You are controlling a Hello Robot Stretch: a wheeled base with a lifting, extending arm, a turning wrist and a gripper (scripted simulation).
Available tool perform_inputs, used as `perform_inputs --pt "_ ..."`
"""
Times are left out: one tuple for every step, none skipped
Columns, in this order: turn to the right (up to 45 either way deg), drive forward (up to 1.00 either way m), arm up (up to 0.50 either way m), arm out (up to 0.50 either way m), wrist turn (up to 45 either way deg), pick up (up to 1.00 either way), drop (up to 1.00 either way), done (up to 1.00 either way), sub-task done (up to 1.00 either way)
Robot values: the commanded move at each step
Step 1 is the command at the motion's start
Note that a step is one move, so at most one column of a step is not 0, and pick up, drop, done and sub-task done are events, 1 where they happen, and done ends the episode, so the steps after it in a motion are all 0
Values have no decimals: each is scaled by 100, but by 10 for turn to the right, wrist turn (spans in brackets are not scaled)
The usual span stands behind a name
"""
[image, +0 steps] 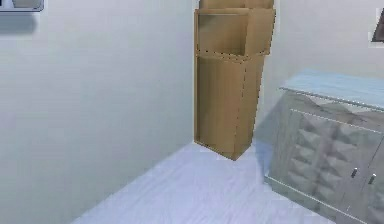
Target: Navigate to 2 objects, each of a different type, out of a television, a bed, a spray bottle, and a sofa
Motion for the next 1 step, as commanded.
perform_inputs --pt "0 55 0 0 0 0 0 0 0"
